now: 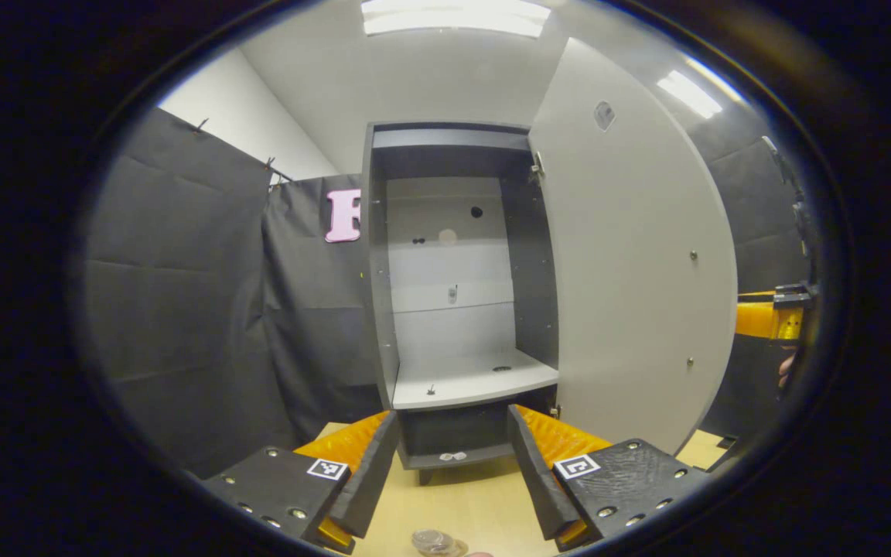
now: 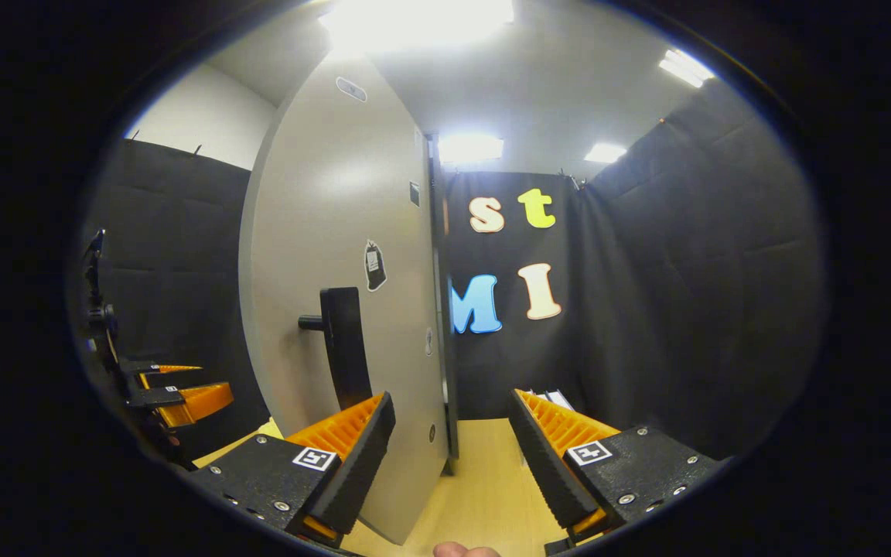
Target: Open the cabinet door with the right hand, grasp the bottle in the cabinet with the left hand and place it on the coaster, then close the cabinet door with the right hand.
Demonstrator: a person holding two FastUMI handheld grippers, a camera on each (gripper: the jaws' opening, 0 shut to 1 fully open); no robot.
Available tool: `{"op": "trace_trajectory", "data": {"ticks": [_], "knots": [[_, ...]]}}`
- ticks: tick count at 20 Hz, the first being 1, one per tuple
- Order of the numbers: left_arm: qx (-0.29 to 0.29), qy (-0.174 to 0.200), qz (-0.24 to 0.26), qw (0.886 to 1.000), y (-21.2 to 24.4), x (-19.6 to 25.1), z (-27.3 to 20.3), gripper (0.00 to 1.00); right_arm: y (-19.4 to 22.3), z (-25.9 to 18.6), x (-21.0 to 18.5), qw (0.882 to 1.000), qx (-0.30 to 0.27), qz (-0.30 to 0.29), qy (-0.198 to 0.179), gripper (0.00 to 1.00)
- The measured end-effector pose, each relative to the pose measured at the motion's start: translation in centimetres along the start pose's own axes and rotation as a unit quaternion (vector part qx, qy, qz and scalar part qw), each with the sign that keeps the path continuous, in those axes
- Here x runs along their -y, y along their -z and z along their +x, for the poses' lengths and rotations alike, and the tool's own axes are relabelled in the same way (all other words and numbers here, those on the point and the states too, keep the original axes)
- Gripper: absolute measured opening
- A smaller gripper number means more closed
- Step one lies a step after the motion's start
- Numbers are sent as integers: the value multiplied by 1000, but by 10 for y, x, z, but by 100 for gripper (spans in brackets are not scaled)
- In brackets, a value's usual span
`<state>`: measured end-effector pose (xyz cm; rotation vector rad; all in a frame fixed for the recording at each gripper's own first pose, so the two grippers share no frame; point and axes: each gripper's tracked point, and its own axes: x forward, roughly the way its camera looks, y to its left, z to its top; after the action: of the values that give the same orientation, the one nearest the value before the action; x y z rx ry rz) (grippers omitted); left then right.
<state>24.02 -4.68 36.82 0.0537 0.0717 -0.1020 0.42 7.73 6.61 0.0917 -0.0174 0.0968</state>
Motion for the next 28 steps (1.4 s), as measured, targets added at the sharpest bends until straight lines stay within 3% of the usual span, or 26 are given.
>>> {"op": "trace_trajectory", "data": {"ticks": [11,15,21,28], "knots": [[4,23,5,1000,16,-67,34,81,5,39,-107,999,10,-17,-38,93],[4,26,3,1000,16,-77,41,81,11,57,-142,997,4,-25,-71,93],[8,13,2,1000,16,-78,54,81,9,82,-136,997,10,-44,-69,92],[37,-17,6,999,-3,-73,71,81,7,130,-99,999,0,-26,-28,94]]}}
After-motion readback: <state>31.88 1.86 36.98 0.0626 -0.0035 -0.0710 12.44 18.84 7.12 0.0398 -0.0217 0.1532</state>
